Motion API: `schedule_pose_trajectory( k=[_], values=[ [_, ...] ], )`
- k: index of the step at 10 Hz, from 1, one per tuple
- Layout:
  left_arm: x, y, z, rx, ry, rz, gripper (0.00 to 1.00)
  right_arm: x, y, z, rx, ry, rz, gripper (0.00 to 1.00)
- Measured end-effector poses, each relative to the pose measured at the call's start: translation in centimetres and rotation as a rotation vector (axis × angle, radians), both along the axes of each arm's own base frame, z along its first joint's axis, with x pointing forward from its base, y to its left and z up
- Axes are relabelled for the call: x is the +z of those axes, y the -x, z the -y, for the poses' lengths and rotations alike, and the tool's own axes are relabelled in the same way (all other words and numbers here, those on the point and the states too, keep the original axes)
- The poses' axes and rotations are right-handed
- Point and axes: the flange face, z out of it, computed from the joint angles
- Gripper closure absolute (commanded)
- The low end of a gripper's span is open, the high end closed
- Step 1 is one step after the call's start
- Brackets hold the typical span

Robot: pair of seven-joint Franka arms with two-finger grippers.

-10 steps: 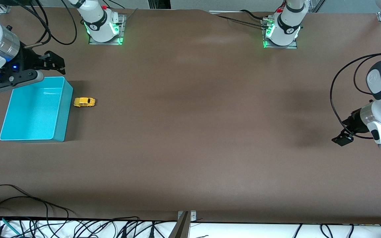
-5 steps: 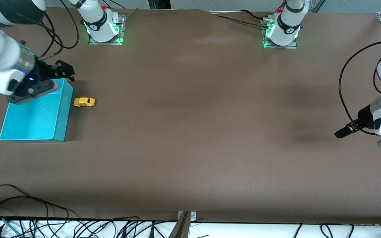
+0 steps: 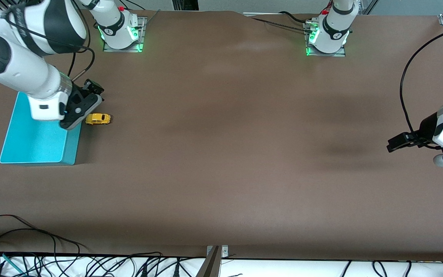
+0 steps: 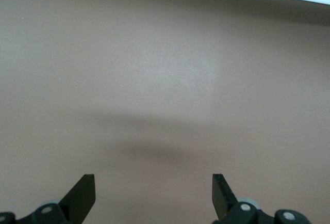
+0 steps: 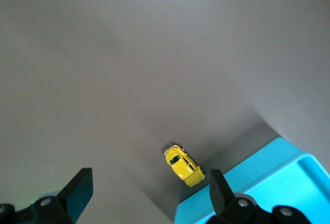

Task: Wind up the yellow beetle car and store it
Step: 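Reach the right gripper down to the car beside the cyan box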

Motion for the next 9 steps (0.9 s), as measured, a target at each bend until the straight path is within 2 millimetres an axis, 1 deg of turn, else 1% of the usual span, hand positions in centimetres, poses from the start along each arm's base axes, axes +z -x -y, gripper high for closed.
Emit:
schedule_pose_trajectory(
  k=[2,5,7,9],
  values=[
    [0.1,0.1,1.0,-0.033,0.004,-0.006,0.0,-2.8,0.7,2.3,0.142,-0.021,-0.01,0.0],
    [0.0,0.1,1.2,-0.047,0.005,-0.009,0.0,-7.3,1.7,5.6,0.318,-0.053,0.001,0.0],
    [-0.1,0.0,1.2,-0.049,0.005,-0.011,0.0,-9.1,1.9,6.4,0.401,-0.064,0.021,0.0],
    [-0.2,0.0,1.1,-0.049,0.005,-0.012,0.0,-11.9,2.3,7.4,0.481,-0.074,0.053,0.0]
  ],
)
